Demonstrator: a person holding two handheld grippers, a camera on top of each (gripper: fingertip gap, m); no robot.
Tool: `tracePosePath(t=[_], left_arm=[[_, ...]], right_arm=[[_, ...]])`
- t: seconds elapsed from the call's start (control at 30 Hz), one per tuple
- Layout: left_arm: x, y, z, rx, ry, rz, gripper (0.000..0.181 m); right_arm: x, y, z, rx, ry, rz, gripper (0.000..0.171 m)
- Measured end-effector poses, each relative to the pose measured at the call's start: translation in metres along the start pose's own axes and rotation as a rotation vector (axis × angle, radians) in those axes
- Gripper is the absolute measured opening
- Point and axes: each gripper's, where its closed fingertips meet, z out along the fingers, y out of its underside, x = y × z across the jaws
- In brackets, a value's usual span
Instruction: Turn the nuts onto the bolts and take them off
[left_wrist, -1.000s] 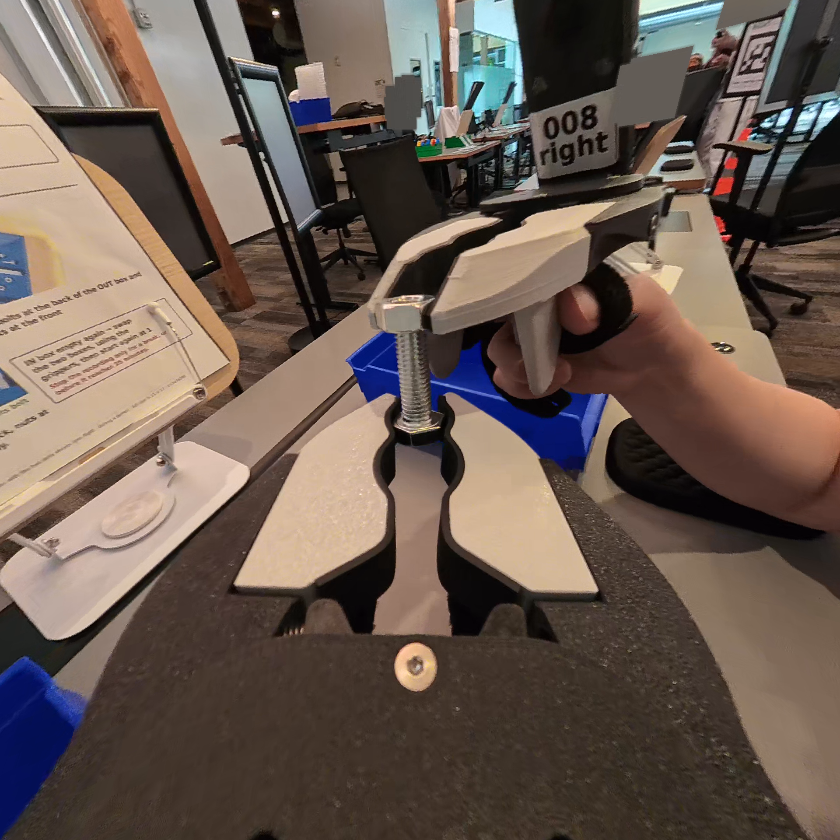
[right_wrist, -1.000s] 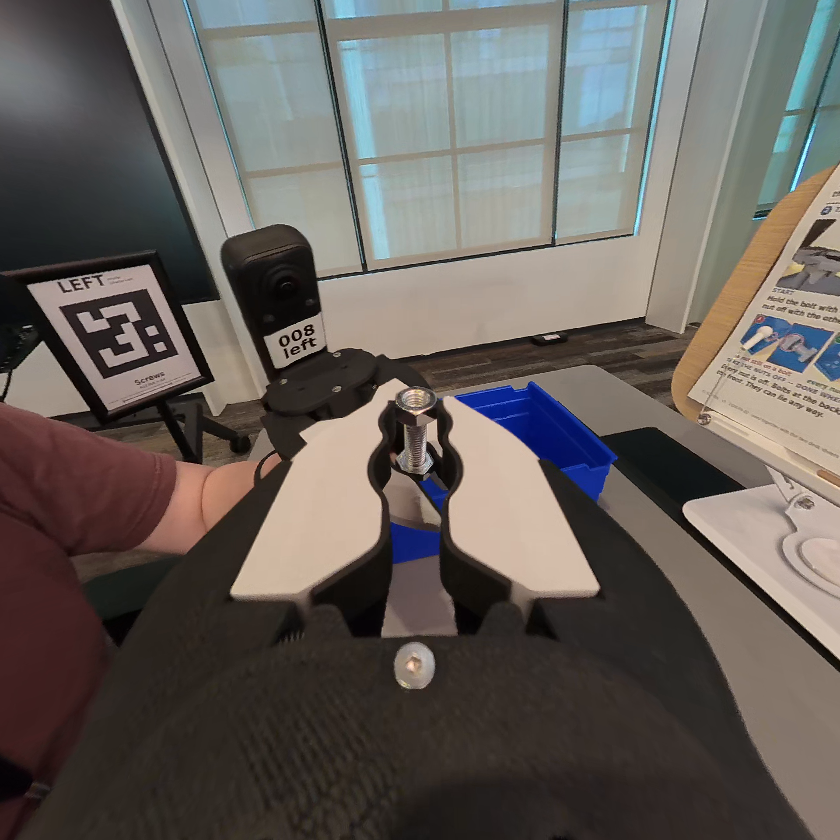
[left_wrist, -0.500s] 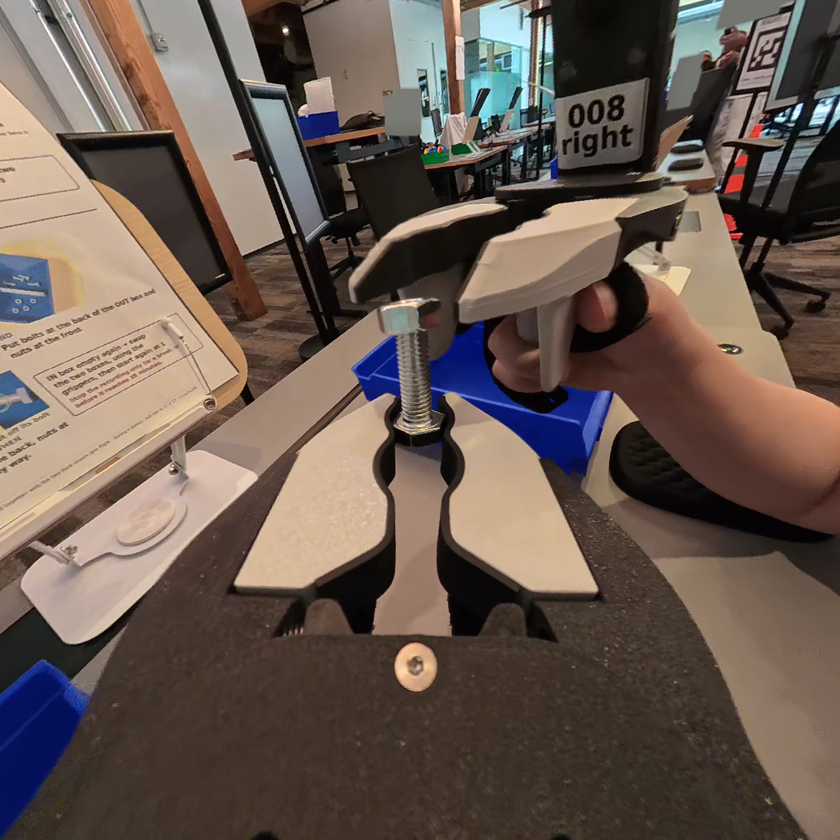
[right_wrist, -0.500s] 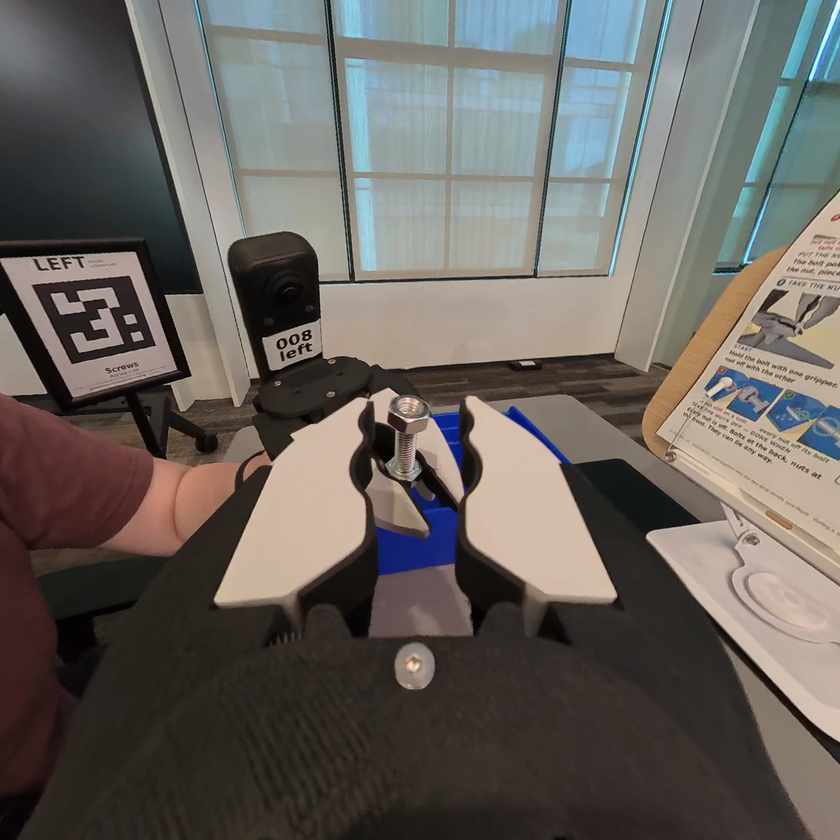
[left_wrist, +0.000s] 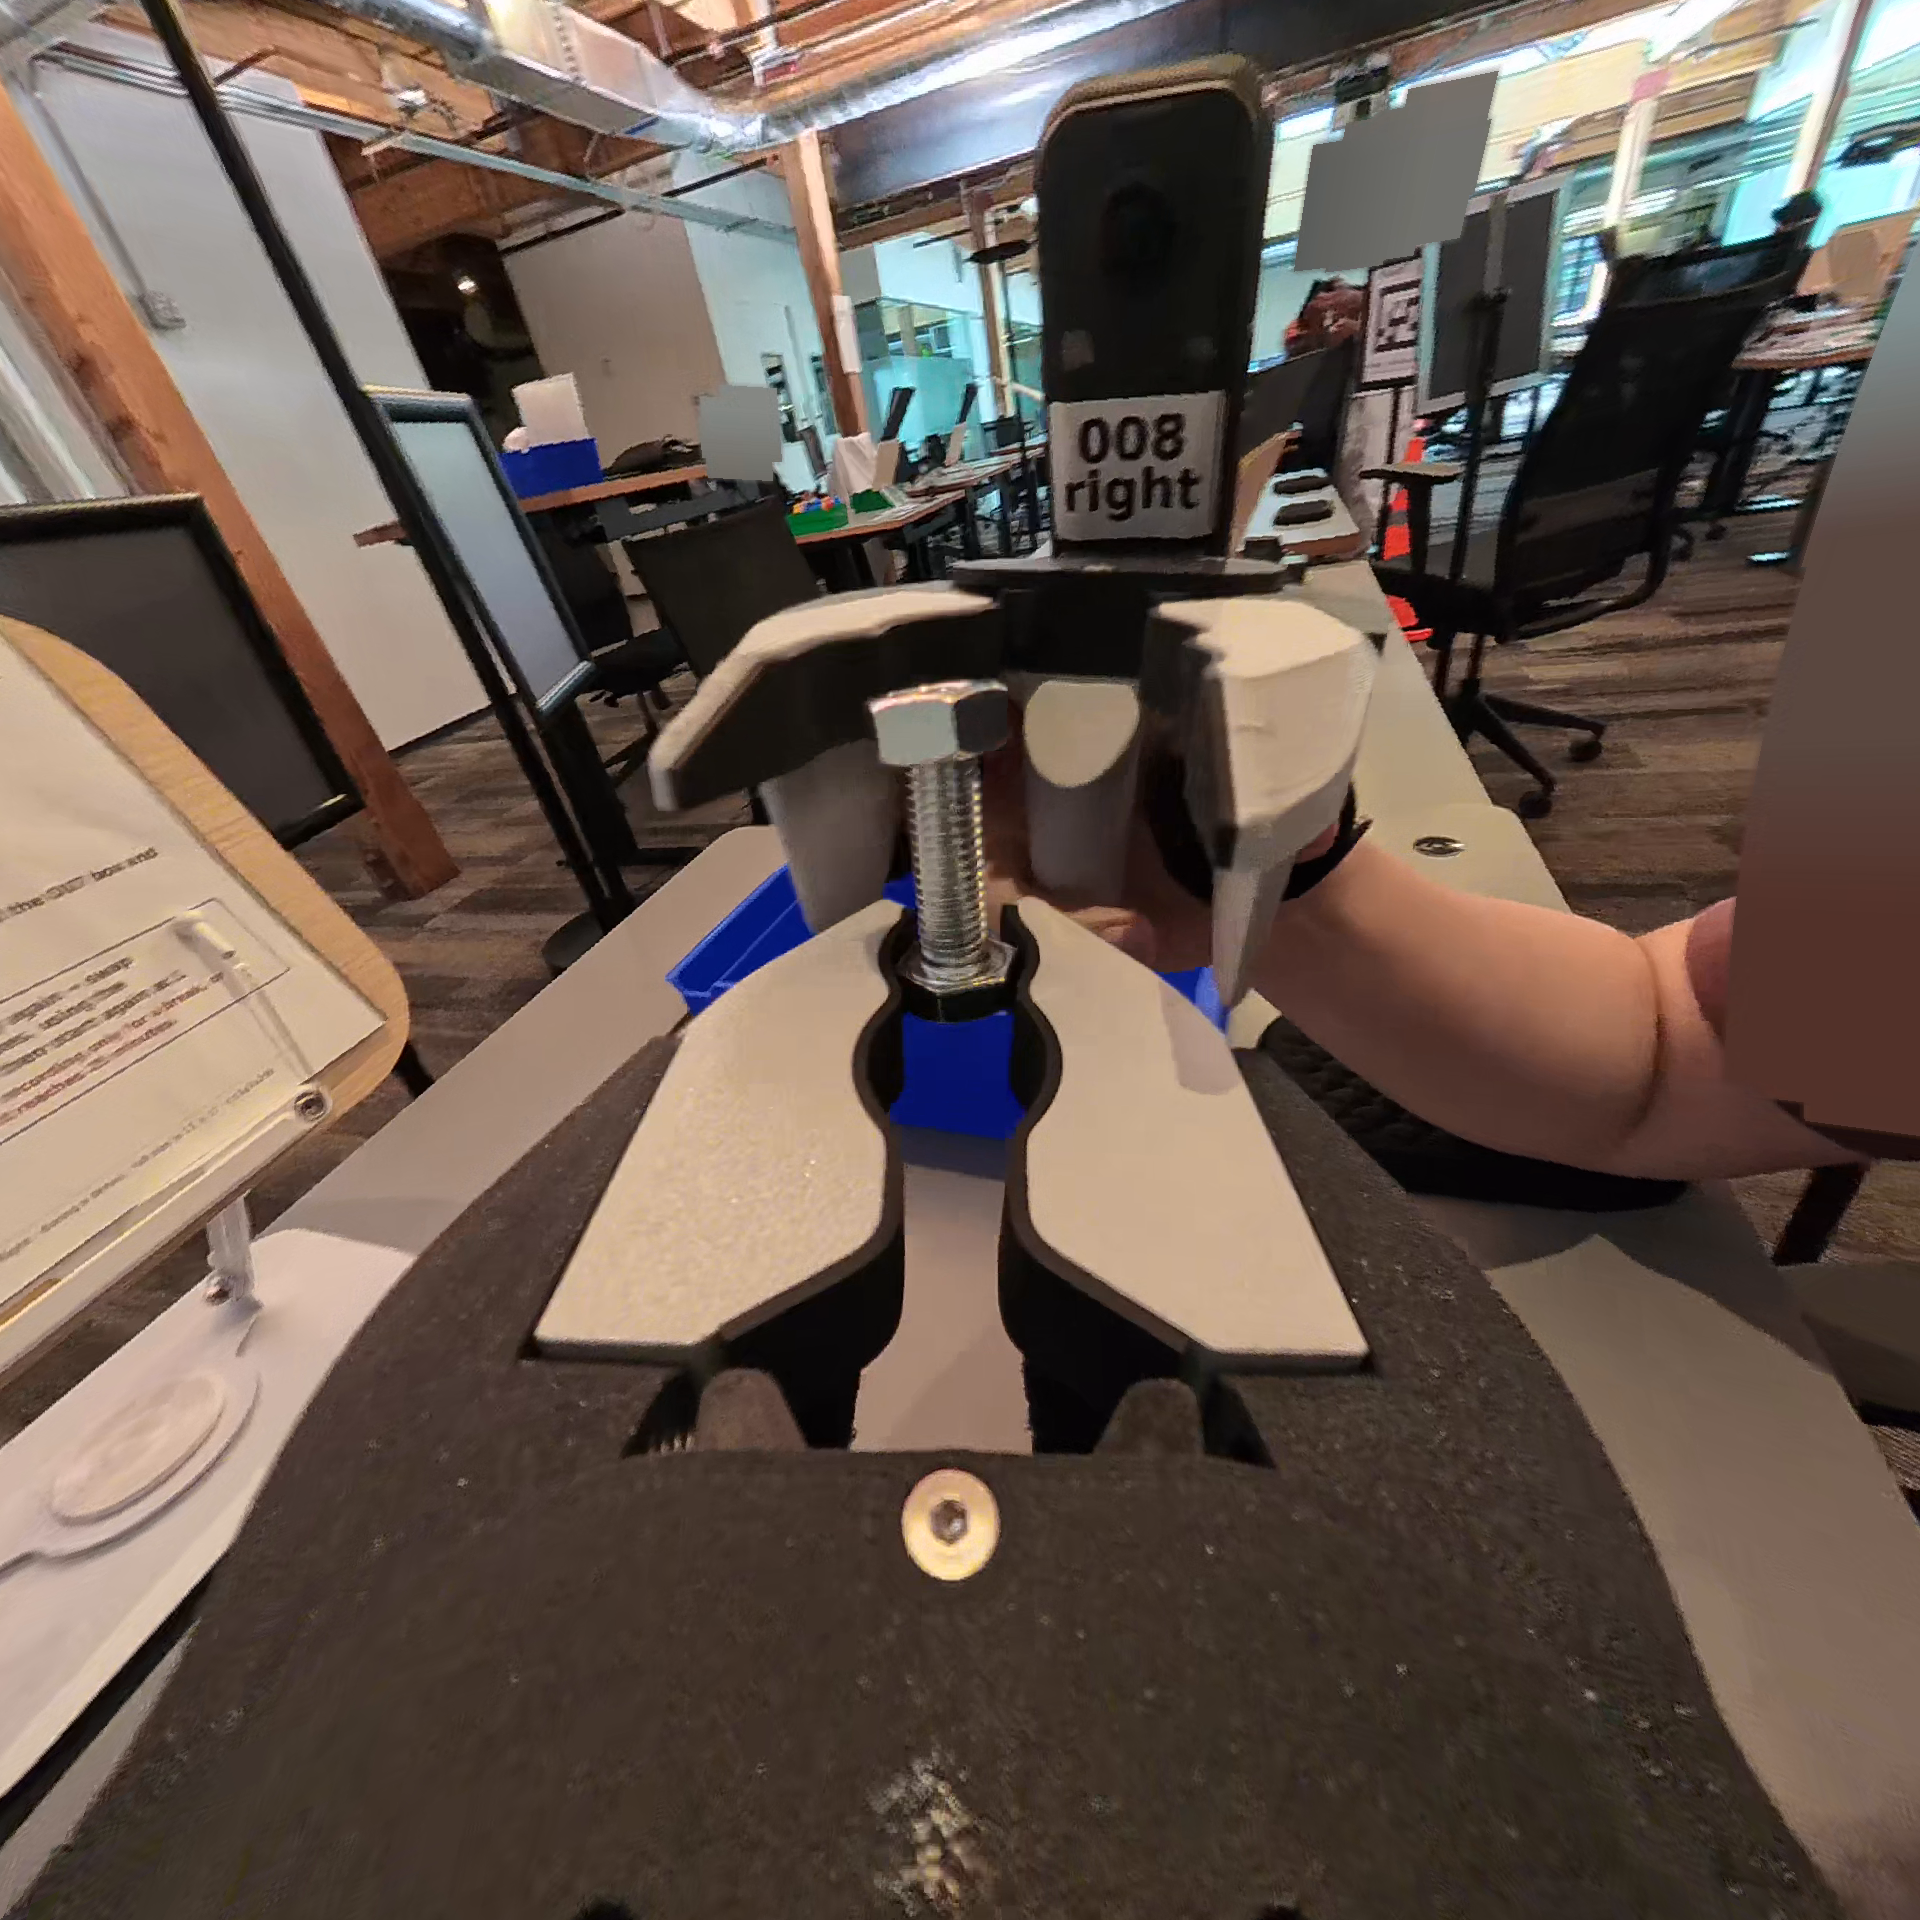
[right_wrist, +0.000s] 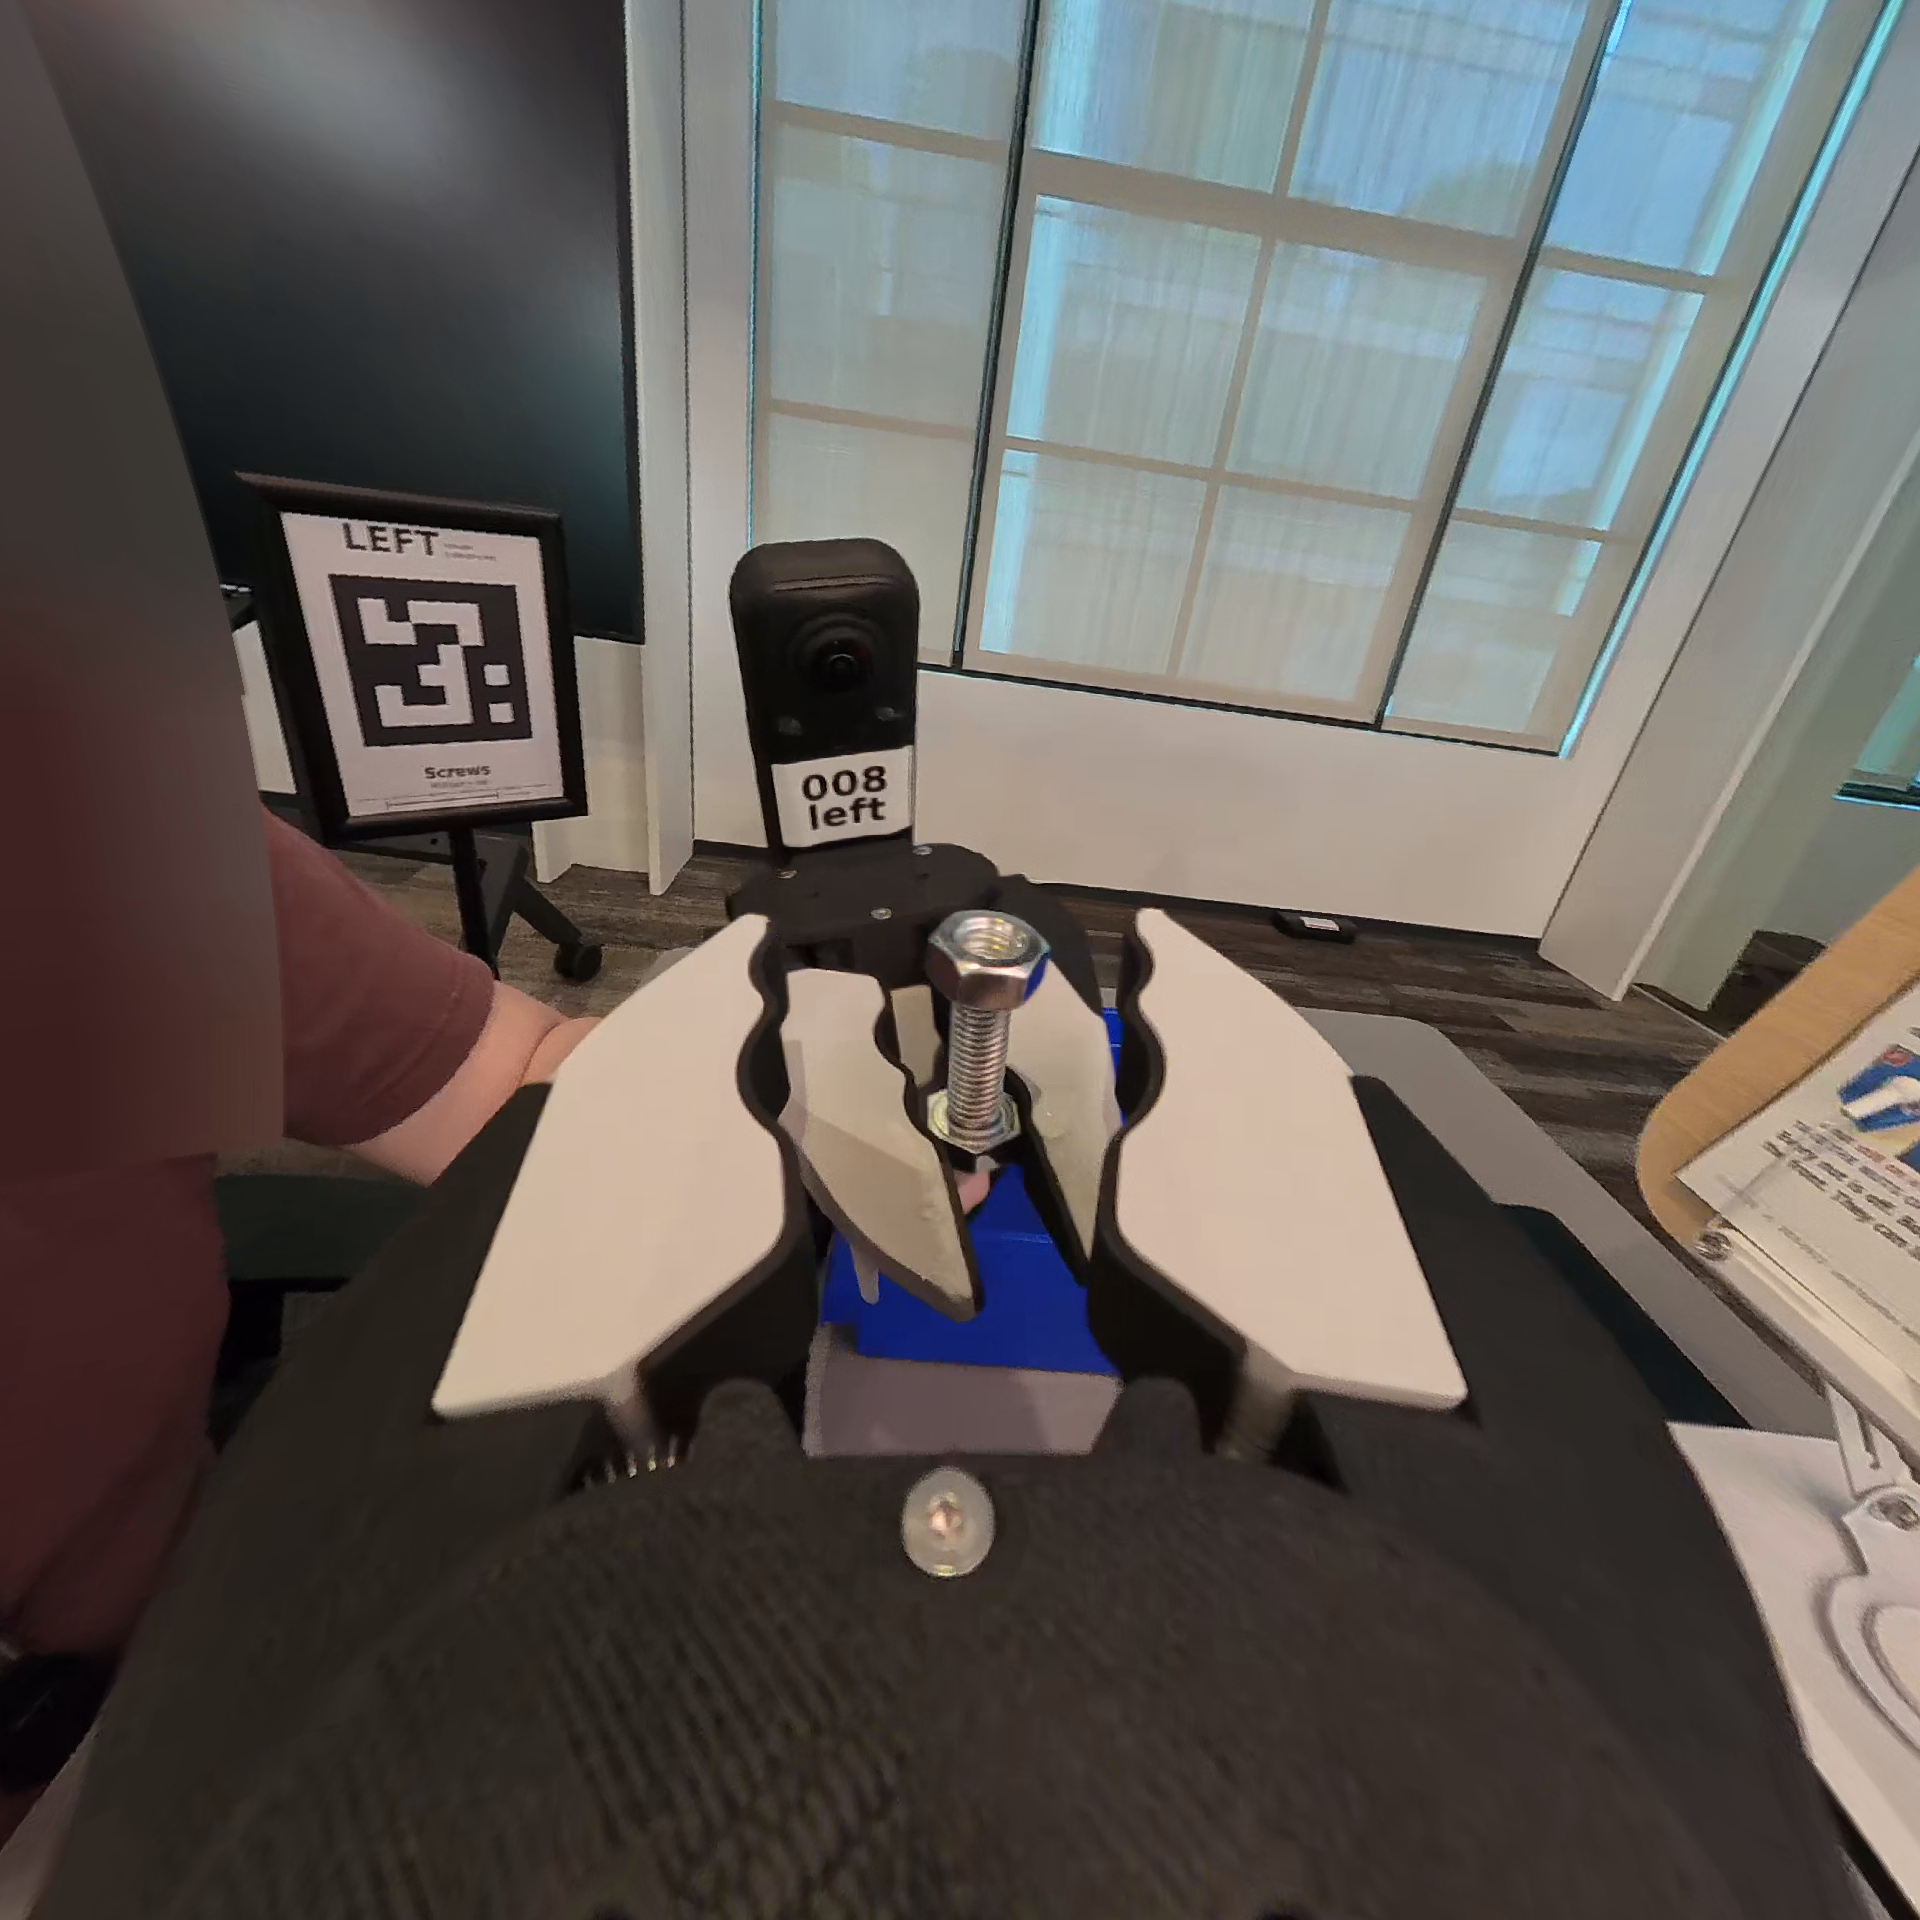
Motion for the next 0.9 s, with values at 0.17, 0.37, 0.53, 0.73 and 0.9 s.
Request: tracePosePath(t=[0.17,0.37,0.53,0.73,0.9], left_arm=[[0.005,-0.001,0.001,0.004,0.013,0.016,0.015],[-0.006,-0.002,-0.003,0.019,-0.018,-0.022,0.015],[-0.016,-0.004,-0.008,0.027,-0.051,-0.028,0.015],[-0.004,-0.001,-0.002,0.011,-0.006,-0.016,0.015],[0.005,-0.002,0.000,0.008,0.023,0.004,0.015]], right_arm=[[-0.011,0.000,0.006,-0.002,-0.048,-0.009,0.065],[-0.012,-0.001,0.004,-0.018,-0.026,-0.045,0.071],[-0.007,-0.002,-0.004,-0.052,-0.003,-0.060,0.070],[-0.004,-0.009,-0.002,0.014,0.022,-0.052,0.069],[0.000,-0.013,-0.009,0.024,0.065,-0.135,0.046]])
